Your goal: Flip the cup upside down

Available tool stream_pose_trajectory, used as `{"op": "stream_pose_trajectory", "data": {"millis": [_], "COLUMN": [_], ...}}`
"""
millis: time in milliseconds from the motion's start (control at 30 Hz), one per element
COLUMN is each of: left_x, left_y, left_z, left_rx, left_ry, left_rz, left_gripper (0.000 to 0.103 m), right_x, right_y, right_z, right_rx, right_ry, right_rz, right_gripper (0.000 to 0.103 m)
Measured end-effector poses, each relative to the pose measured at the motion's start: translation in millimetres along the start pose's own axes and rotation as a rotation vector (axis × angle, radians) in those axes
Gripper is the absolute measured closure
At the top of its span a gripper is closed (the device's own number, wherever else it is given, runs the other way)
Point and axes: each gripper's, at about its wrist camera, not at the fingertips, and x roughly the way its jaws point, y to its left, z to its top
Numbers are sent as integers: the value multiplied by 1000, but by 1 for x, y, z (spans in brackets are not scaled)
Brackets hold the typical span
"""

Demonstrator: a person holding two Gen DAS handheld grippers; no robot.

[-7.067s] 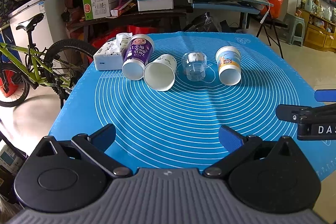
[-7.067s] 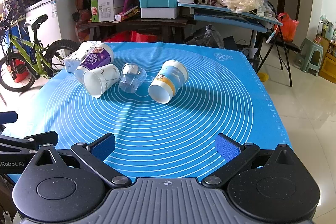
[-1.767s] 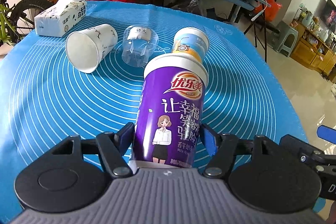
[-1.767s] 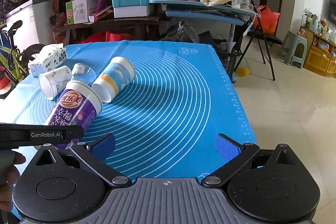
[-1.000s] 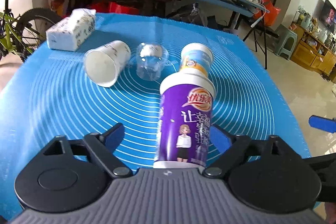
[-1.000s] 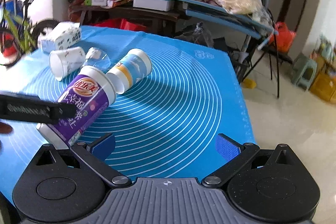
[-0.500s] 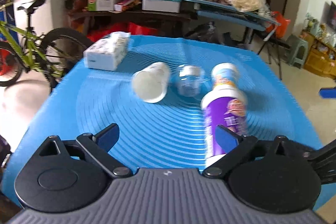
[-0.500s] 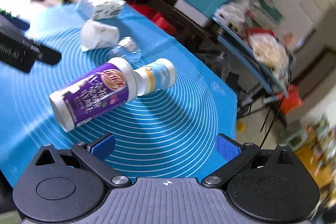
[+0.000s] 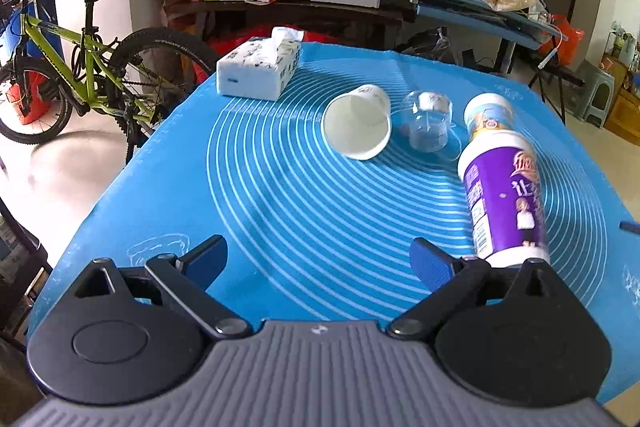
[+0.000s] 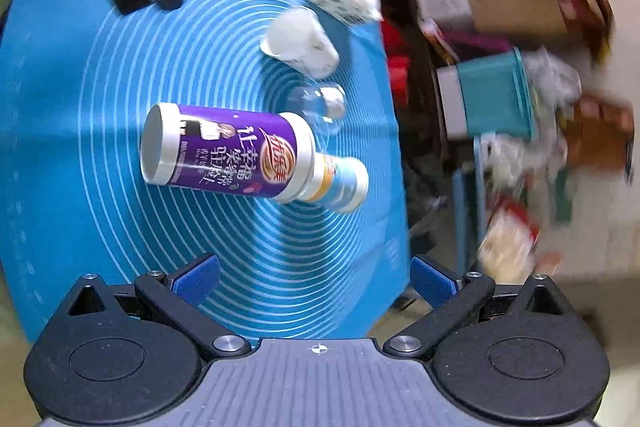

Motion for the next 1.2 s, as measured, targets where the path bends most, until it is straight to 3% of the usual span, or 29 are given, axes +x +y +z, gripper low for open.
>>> {"op": "stream_pose_trajectory", "data": {"millis": [267,600,700,867,1200], "left_x": [5,10,12,16,22], "left_y": [4,10,12,17,21], "left_z": [-6,-8,-8,-7,-5], "left_rx": [5,-3,-4,-10,-24], "left_ry": [16,32,39,47,54], "left_rz": [-19,-40,-45,-47,-52], "left_gripper": [6,6,6,6,6], "right_x": [11,31,38,52,73], "right_y": [18,59,65,72,86], "right_z": [22,33,35,29,27], "right_rx": [-386,-914,-1007,-1157,-1230], "right_ry": [11,-59,-132,-154,-173], "right_rz": [-39,-71,-57,7,65], "right_gripper": [0,0,0,0,2]}}
